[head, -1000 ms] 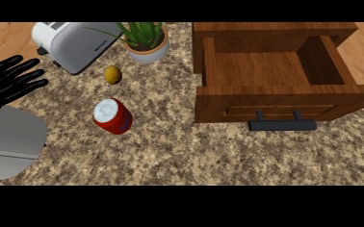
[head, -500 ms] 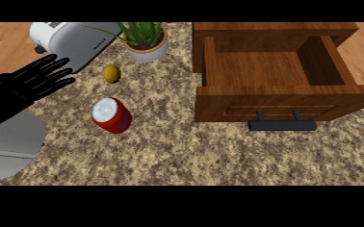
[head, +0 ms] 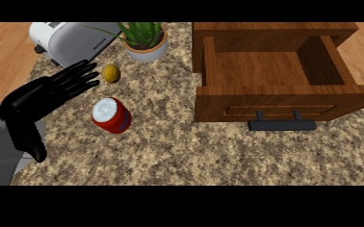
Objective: Pick up the can, place it into the drawer and close the drawer
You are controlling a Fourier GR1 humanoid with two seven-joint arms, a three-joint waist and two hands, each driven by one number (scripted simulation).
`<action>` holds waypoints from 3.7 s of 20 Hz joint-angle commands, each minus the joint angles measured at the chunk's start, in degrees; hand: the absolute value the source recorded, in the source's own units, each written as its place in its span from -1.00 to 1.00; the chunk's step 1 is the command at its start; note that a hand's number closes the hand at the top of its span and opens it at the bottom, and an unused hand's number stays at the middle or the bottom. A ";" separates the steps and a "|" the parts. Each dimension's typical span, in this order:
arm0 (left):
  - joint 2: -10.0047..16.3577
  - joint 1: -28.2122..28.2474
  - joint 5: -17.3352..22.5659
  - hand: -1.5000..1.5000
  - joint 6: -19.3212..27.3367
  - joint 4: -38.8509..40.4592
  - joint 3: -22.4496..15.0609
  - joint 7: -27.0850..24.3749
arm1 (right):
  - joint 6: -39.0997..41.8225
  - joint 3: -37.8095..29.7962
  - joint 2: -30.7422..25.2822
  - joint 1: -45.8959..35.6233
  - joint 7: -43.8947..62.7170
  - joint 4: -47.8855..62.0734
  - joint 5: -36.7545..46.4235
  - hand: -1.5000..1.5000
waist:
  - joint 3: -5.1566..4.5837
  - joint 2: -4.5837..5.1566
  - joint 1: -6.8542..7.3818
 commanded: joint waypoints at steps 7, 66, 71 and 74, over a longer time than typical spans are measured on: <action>-4.85 -2.60 -19.02 -1.00 -3.28 13.05 2.66 -12.69 | 2.02 -1.81 1.92 -0.11 2.49 -1.61 -0.03 -1.00 | -0.04 0.10 -0.23; -18.06 -17.70 -36.53 1.00 1.51 50.36 6.27 -43.35 | 8.02 -8.23 7.71 4.13 6.48 -7.38 -6.30 -1.00 | 0.03 -0.38 0.85; -20.22 -15.18 -30.24 1.00 25.47 49.62 16.13 -46.24 | 8.76 -10.12 7.75 5.20 6.47 -8.00 -7.73 -1.00 | 0.11 -0.83 1.89; -24.16 -17.59 -29.95 1.00 32.36 43.08 15.31 -43.57 | 8.23 -10.01 7.77 4.45 6.83 -7.93 -7.37 -1.00 | 0.16 -0.82 1.89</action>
